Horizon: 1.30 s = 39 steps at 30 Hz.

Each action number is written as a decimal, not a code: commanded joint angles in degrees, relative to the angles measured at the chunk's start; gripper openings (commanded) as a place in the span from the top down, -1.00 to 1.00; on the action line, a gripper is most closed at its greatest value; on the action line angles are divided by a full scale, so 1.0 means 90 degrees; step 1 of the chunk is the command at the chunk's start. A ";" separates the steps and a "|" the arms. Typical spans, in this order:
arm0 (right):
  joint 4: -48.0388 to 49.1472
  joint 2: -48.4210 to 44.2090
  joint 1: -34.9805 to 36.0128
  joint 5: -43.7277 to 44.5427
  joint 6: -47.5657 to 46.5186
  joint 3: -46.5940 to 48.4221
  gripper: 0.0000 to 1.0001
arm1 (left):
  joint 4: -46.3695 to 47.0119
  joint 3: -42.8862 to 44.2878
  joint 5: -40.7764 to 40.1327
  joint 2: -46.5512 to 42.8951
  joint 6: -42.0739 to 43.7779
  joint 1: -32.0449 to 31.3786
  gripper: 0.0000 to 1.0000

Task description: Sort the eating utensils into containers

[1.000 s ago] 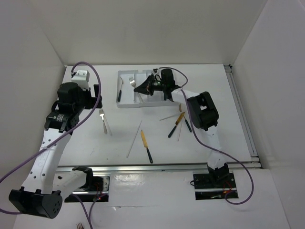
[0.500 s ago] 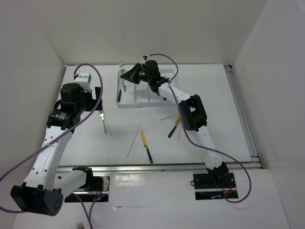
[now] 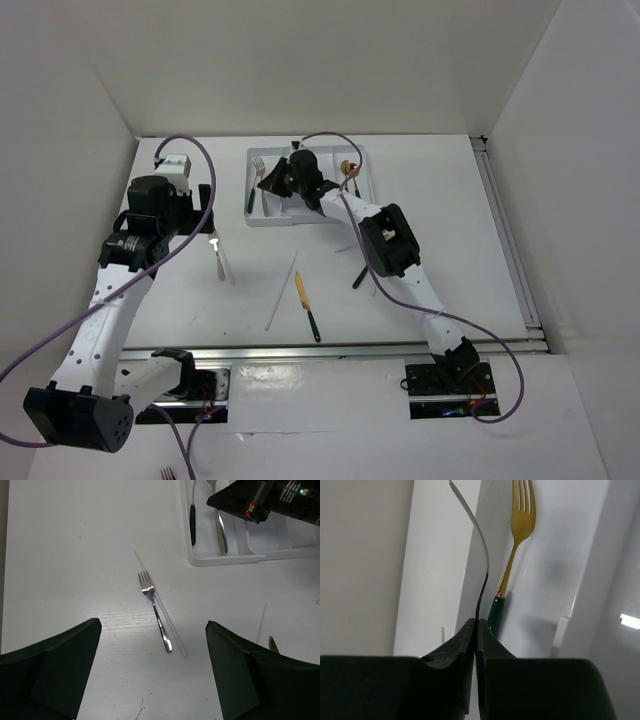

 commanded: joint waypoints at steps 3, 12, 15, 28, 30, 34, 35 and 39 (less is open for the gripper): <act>0.0404 0.0010 -0.0027 0.0191 -0.0552 0.0268 0.43 | -0.0041 -0.0116 0.0042 -0.0094 -0.0003 0.0030 -1.00; 0.0804 -0.0633 -0.0086 -0.0316 -0.1156 -0.0268 0.03 | -0.0196 -0.0691 -0.0552 -0.0153 -0.0422 0.0030 -1.00; 0.1059 -0.1248 -0.0086 -0.0405 -0.1616 -0.0660 0.00 | -0.0314 -0.1024 -0.0690 0.0081 -0.0734 0.0030 -0.97; 0.1147 -0.4100 -0.1139 -0.1341 -0.3061 -0.2934 0.00 | 0.0476 -0.0888 -0.0134 0.2336 -0.1048 0.0098 -0.29; 0.0952 -0.4491 -0.1442 -0.1421 -0.3189 -0.3160 0.00 | 0.0583 -0.0683 -0.0076 0.2611 -0.1048 0.0157 -0.26; 0.0951 -0.5067 -0.1931 -0.1558 -0.3403 -0.3794 0.00 | 0.0702 -0.0342 -0.0134 0.3409 -0.1116 0.0157 -0.15; 0.0874 -0.5146 -0.2028 -0.1645 -0.3404 -0.3969 0.00 | 0.0702 -0.0196 -0.0192 0.3538 -0.1174 0.0215 -0.15; 0.0736 -0.5361 -0.2419 -0.1840 -0.3404 -0.4157 0.00 | 0.0702 0.0088 -0.0193 0.4036 -0.1234 0.0274 -0.03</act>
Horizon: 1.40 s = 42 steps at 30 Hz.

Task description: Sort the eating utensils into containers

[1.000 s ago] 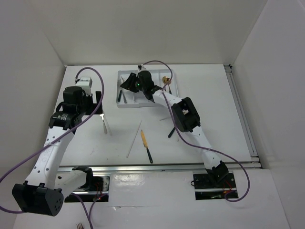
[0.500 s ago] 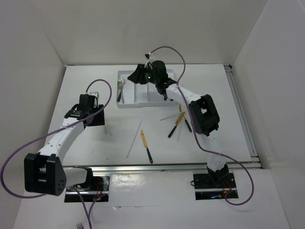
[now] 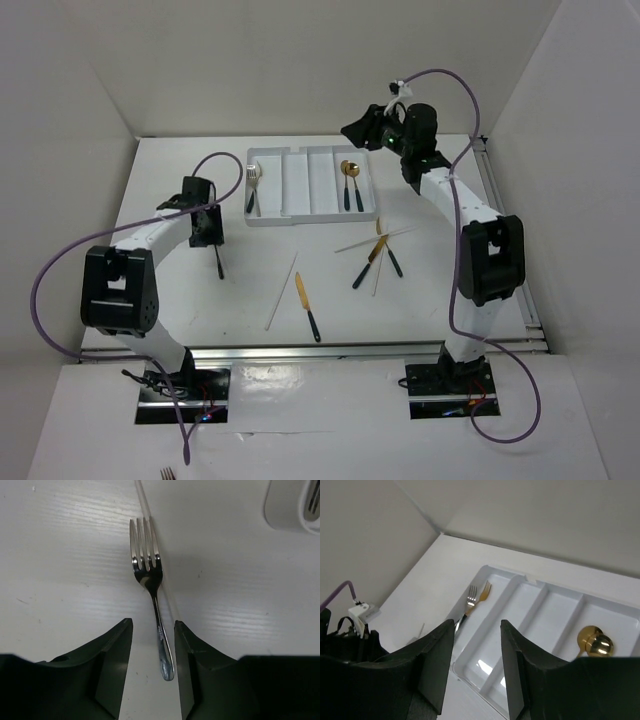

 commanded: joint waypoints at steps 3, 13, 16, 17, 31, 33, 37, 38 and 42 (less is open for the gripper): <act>-0.0070 -0.0414 -0.0329 -0.0372 -0.0208 -0.0289 0.02 | 0.0085 0.0534 -0.0086 0.0557 -0.0233 0.0073 0.03; -0.0128 -0.0415 -0.0760 -0.0635 -0.0081 -0.0347 0.02 | 0.0084 0.0730 -0.0282 0.0997 -0.0233 0.0131 0.15; -0.0187 -0.0415 -0.0906 -0.0635 -0.0081 -0.0347 0.05 | 0.0084 0.0798 -0.0282 0.1192 -0.0233 0.0190 0.17; -0.0187 -0.0415 -0.0906 -0.0635 -0.0081 -0.0347 0.05 | 0.0084 0.0798 -0.0282 0.1193 -0.0233 0.0190 0.17; -0.0314 -0.0356 -0.1082 -0.0694 -0.0081 -0.0406 0.05 | -0.0032 0.0915 -0.0203 0.1594 -0.0233 0.0307 1.00; -0.0314 -0.0356 -0.1082 -0.0694 -0.0081 -0.0406 0.05 | -0.0033 0.0847 -0.0203 0.1293 -0.0233 0.0307 1.00; -0.0314 -0.0415 -0.1082 -0.0753 -0.0081 -0.0543 0.07 | -0.0178 0.0691 -0.0125 0.0348 -0.0233 0.0307 1.00; -0.0256 -0.0415 -0.1082 -0.0811 -0.0149 -0.0620 0.07 | -0.0179 0.0691 0.0107 0.0121 -0.0233 0.0307 1.00; -0.0187 -0.0658 -0.1082 -0.0811 -0.0314 -0.0972 0.09 | -0.0248 0.1372 0.0772 -0.0593 -0.0038 0.0064 1.00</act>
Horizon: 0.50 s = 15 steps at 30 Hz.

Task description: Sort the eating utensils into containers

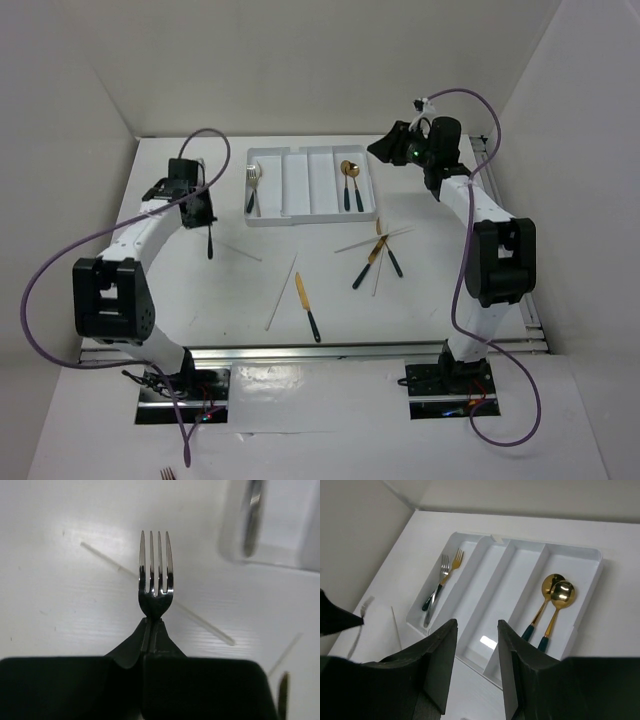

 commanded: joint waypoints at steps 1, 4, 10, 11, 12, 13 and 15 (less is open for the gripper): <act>0.0172 -0.0593 -0.0038 -0.0112 -0.0276 -0.0229 0.09 | 0.0124 0.0829 0.0796 -0.0691 0.0158 -0.0233 1.00; -0.0032 -0.0662 -0.0038 -0.0112 -0.0375 -0.0357 0.09 | 0.0241 0.1708 0.1559 -0.0429 0.0227 -0.0575 1.00; -0.1328 -0.0546 -0.0038 -0.0317 -0.0930 0.0024 0.07 | 0.0437 0.3417 0.2067 0.1045 0.0227 -0.0937 1.00; -0.1467 -0.0545 -0.0038 -0.0317 -0.1009 0.0111 0.07 | 0.0437 0.3680 0.2136 0.1569 0.0227 -0.0937 1.00; -0.1584 -0.0545 -0.0096 -0.0317 -0.1067 0.0112 0.07 | 0.0340 0.3963 0.2136 0.1865 0.0227 -0.0995 1.00; -0.1643 -0.0642 -0.0096 -0.0317 -0.1145 0.0045 0.07 | 0.0262 0.4556 0.2136 0.2158 0.0227 -0.0995 1.00; -0.1732 -0.0847 -0.0096 -0.0317 -0.1321 -0.0083 -0.02 | 0.0105 0.5106 0.2136 0.2956 0.0227 -0.0995 1.00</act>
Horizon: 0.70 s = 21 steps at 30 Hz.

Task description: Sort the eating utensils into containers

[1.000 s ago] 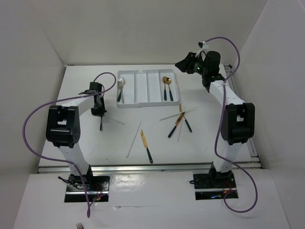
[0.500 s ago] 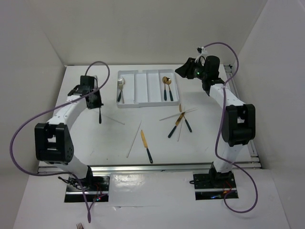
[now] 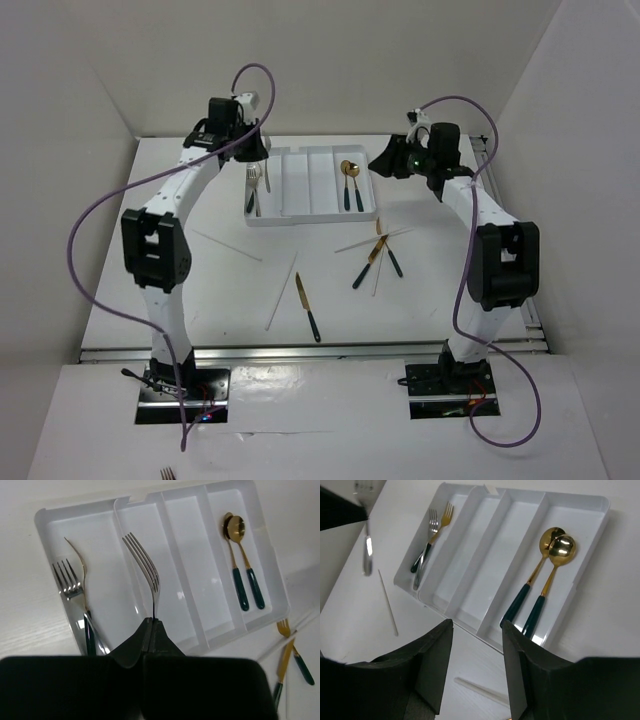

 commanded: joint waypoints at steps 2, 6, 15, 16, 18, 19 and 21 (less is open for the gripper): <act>-0.0513 -0.0760 -0.0140 -0.0106 -0.0556 0.0009 -0.05 | -0.0245 0.1168 0.0240 0.1208 0.0115 0.0017 1.00; -0.0796 -0.0907 -0.0209 -0.0106 -0.0704 -0.0127 -0.08 | -0.0314 0.1657 0.0171 0.1931 0.0175 0.0017 1.00; -0.1226 -0.0908 -0.0336 -0.0223 -0.0899 -0.0128 -0.17 | -0.0372 0.1776 -0.0053 0.2577 0.0233 0.0017 0.83; -0.1284 -0.0840 -0.0336 -0.0223 -0.0967 -0.0070 -0.17 | -0.0372 0.1717 -0.0053 0.2577 0.0233 0.0017 0.51; -0.1488 -0.0762 -0.0336 -0.0223 -0.1026 -0.0011 -0.17 | -0.0537 0.1522 -0.0190 0.2577 0.0233 0.0017 0.25; -0.1548 -0.0703 -0.0336 -0.0223 -0.1094 -0.0011 -0.17 | -0.0538 0.1318 -0.0248 0.2490 0.0175 0.0017 0.08; -0.1607 -0.0703 -0.0336 -0.0223 -0.1172 -0.0166 -0.17 | -0.0373 0.0986 -0.0336 0.2295 0.0068 0.0017 0.01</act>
